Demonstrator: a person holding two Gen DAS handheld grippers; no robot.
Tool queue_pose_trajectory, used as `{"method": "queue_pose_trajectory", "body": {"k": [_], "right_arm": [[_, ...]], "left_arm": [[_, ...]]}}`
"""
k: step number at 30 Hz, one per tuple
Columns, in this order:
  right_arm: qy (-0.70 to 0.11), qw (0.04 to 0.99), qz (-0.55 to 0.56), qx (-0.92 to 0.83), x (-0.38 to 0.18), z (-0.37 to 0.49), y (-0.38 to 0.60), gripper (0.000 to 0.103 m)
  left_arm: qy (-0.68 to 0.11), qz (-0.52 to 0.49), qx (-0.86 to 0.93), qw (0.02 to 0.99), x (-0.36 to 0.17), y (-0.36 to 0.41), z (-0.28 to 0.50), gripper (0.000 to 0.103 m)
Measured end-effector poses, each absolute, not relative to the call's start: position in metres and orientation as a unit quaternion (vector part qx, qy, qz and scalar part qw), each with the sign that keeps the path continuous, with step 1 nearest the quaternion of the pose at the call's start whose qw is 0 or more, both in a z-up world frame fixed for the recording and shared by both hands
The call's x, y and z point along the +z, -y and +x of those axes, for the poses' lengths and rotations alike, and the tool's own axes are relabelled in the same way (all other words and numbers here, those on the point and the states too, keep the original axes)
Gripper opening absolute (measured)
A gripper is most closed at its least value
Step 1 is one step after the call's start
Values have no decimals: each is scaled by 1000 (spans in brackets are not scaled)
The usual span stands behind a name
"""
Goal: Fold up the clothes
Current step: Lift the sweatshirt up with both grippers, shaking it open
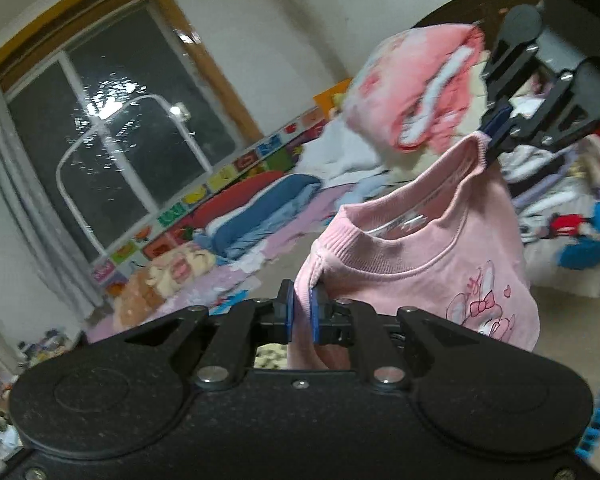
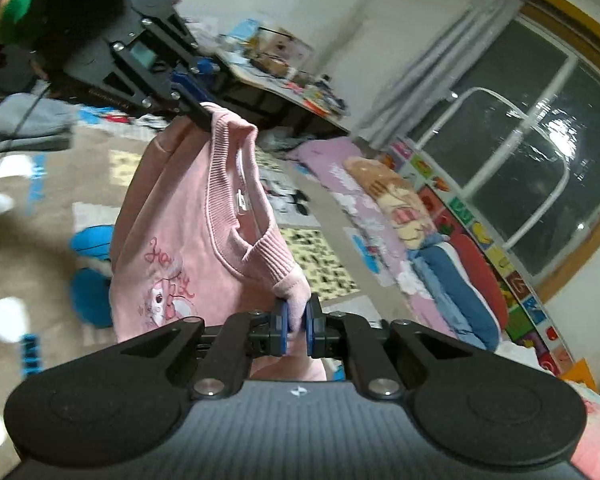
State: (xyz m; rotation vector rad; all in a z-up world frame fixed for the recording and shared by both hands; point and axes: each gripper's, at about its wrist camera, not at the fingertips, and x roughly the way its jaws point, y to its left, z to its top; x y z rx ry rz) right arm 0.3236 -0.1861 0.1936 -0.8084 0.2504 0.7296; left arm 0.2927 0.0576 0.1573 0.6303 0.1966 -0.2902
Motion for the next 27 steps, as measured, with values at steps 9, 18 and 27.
{"method": "queue_pose_trajectory", "body": {"k": [9, 18, 27], "right_arm": [[-109, 853, -405, 310, 154, 383, 177, 10], [-122, 804, -443, 377, 56, 281, 189, 10], [-149, 766, -472, 410, -27, 173, 185, 10]], "left_arm": [[-90, 320, -141, 932, 119, -55, 318, 7], [-120, 346, -222, 904, 28, -45, 205, 7], [-159, 383, -250, 875, -46, -28, 116, 7]]}}
